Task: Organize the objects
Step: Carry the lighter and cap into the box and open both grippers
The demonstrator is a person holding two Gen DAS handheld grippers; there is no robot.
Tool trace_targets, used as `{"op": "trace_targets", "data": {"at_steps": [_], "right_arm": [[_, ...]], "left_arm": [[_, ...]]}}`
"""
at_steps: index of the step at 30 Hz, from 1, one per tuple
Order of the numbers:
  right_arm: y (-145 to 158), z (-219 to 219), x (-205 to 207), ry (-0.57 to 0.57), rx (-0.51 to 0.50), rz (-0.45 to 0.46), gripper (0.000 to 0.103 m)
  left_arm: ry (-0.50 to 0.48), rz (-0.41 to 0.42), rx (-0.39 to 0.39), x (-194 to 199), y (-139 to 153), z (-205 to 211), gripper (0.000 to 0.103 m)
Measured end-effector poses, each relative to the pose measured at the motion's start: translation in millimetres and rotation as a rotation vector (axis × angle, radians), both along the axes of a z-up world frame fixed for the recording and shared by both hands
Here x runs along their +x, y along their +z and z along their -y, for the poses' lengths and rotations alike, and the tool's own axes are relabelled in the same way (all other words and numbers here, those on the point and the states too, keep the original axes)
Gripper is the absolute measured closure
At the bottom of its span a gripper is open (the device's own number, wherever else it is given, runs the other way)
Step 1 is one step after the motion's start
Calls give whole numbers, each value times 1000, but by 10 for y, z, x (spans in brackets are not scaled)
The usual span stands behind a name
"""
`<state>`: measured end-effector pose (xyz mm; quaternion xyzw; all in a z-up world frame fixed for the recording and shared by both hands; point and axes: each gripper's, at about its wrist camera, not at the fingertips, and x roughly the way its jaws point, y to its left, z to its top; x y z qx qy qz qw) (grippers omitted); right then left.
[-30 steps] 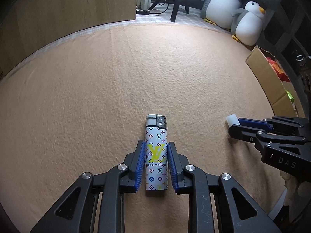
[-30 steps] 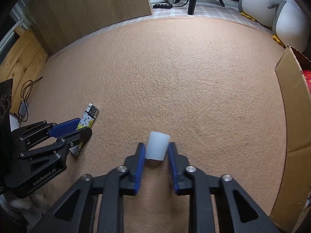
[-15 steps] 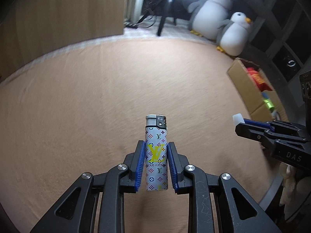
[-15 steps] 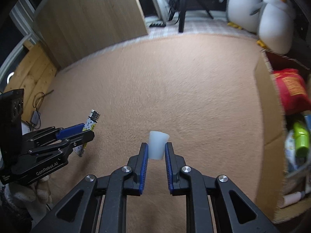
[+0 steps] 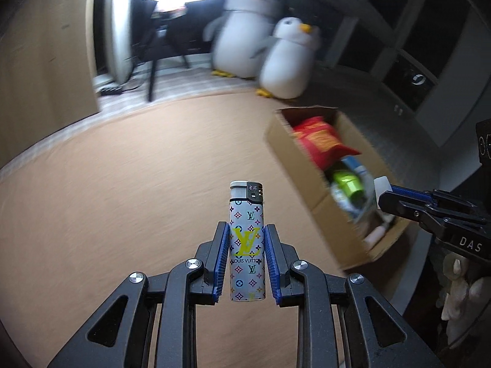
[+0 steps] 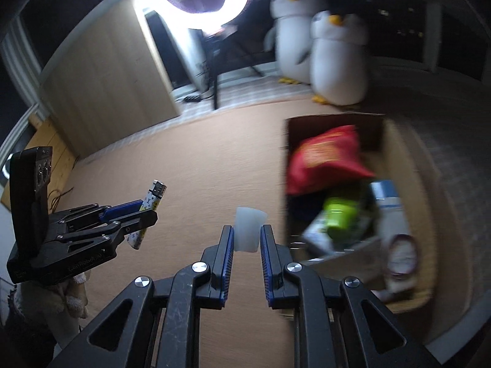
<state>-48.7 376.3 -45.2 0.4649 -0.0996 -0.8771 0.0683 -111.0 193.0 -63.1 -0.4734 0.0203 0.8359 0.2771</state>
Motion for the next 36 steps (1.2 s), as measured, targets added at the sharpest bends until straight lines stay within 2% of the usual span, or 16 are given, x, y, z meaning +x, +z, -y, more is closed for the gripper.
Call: {"op": "trace_targets", "data": {"at_steps": [6,14,29,32,34,35,36], "right_arm": [[23,-527,133,-80,17,-9,87],[-31,-984,150,-134,16,-8,87],[-243,-1315,4,-147,3,25,87],[-267,-1352,-27,-154,0,28,84],[-271,-1369,-34,-159,-3,27,76],[-270,-1376,-39,-159,-5,26,73],[-268,-1386,-33,-164,-3,24,73]], "left_arm": [[-84,-13,7,9,46,-601,78],[-169,-5,1,50,-13,-1231,78],[-194,3,-29,-164,-191,-1801,78],[-214,13,-28,-202,-216,-1884,77],[-202,13,-20,-212,-210,-1897,66],[-197,11,-13,-217,-199,-1897,50],[-191,3,-11,-211,-185,-1893,42]]}}
